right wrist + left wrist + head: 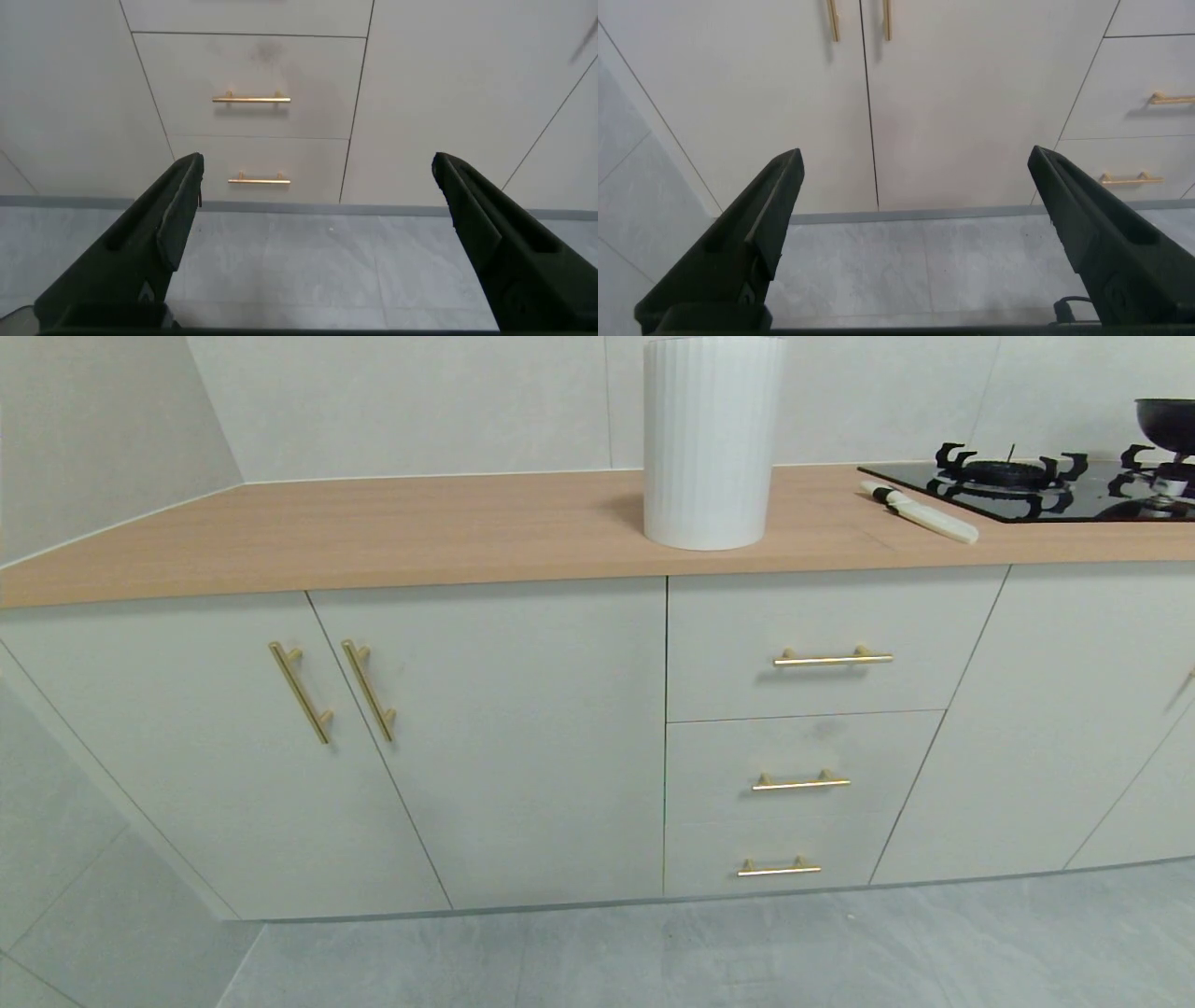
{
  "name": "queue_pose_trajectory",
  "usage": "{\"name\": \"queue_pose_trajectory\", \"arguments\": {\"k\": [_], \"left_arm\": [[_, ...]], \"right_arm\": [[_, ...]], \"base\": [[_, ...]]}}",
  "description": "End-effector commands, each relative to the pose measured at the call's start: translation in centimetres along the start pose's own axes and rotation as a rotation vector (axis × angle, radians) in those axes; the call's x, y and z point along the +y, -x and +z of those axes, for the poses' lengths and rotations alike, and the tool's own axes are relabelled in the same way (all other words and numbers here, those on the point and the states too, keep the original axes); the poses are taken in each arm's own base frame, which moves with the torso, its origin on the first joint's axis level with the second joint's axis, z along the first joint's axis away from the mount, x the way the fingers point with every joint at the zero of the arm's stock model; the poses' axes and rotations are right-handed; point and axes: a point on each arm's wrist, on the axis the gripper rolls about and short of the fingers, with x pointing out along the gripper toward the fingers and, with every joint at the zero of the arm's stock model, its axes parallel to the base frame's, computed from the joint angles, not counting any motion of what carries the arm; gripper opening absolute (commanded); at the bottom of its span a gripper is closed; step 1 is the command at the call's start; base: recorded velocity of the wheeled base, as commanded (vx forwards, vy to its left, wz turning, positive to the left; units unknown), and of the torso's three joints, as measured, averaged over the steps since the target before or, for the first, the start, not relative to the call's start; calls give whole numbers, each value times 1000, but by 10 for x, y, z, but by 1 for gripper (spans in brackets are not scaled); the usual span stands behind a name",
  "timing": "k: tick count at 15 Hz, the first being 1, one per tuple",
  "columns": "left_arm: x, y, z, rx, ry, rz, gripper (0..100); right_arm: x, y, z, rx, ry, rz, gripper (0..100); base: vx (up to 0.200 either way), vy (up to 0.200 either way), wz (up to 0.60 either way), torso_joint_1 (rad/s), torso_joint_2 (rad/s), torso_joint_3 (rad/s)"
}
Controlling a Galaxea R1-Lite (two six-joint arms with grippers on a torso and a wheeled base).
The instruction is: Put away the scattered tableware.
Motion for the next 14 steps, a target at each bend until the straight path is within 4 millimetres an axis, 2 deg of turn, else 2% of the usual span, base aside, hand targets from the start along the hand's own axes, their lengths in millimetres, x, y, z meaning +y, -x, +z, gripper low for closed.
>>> {"name": "queue_pose_trajectory", "arguments": {"k": [1,7,14], "left_arm": [[0,0,0,1,0,1,100],[0,0,0,3,0,1,100],[0,0,0,3,2,1,100]], "right_arm": [[0,0,-1,9,-4,-3,100],[0,0,-1,10,-14,-6,100],[0,0,-1,11,-14,0,100]], "base": [[0,0,0,0,0,0],[0,0,0,0,0,0],[200,0,0,0,3,2]]}}
